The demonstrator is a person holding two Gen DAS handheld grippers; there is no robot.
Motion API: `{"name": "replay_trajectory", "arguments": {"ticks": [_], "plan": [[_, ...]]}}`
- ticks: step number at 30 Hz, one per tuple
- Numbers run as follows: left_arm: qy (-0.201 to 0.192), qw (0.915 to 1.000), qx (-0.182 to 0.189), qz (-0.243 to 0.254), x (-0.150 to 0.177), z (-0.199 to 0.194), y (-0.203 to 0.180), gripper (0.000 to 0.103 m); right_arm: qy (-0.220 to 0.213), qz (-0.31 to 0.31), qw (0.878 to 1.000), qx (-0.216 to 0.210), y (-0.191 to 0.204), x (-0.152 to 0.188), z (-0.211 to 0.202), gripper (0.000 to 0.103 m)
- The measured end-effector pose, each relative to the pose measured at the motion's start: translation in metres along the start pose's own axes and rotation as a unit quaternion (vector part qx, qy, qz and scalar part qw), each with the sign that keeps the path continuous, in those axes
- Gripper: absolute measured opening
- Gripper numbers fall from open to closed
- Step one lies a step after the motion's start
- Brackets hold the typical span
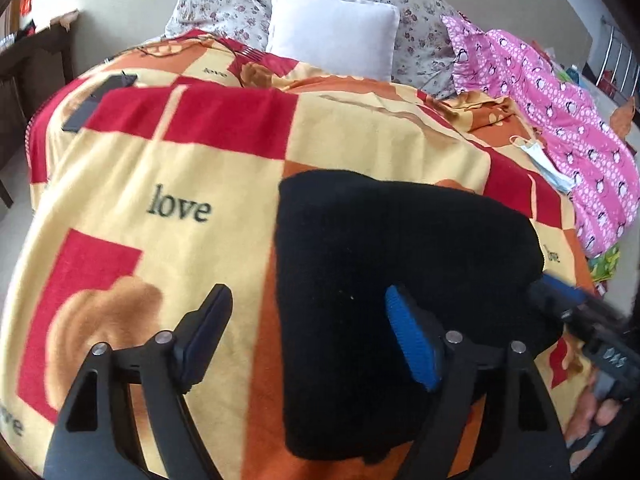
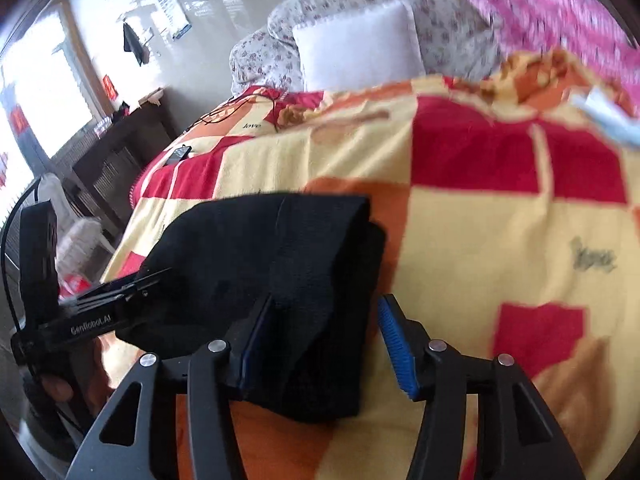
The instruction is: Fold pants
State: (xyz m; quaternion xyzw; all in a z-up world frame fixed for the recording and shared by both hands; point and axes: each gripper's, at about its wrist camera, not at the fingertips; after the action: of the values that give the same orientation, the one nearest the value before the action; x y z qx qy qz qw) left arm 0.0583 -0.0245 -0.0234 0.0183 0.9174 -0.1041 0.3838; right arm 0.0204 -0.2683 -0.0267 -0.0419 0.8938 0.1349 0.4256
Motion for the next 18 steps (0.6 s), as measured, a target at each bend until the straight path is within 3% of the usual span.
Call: {"name": "replay_trajectory", "arguments": {"ticks": [2,4,8,12,18], "plan": [[-0.014,0.9994,-0.025,0.018,-0.001,-0.008,-0.004,0.079,-0.017,-0.013,1.0,0.003,0.007,-0.007,-0.015,0.05],[-0.02,0.9987,-0.038,0.028,0.0,-0.012,-0.007,0.079,-0.023,-0.021,0.999,-0.025,0.017,-0.012,-0.023,0.04],[-0.014,0.998,-0.049,0.037,0.003,-0.005,-0.009,0.08,-0.001,-0.07,0.997,-0.036,0.045,-0.009,-0.013,0.023],[-0.018,0.998,-0.051,0.034,0.005,-0.004,-0.012,0.08,0.028,-0.095,0.995,-0.01,0.056,0.015,0.004,0.022],[-0.03,0.9965,-0.062,0.047,0.008,-0.008,-0.021,0.08,0.012,-0.079,0.997,-0.017,0.052,0.025,-0.001,0.024]]}}
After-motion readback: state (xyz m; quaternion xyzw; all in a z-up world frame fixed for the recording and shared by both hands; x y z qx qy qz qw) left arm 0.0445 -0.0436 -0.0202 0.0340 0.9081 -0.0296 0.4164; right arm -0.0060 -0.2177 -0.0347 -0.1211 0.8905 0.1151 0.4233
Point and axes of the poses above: each gripper's, at about its wrist camera, not at the fingertips, and z roughly the way its jaws point, y to its left, x to its underside, and after that the axes turned 7 degrees about -y, right-handed
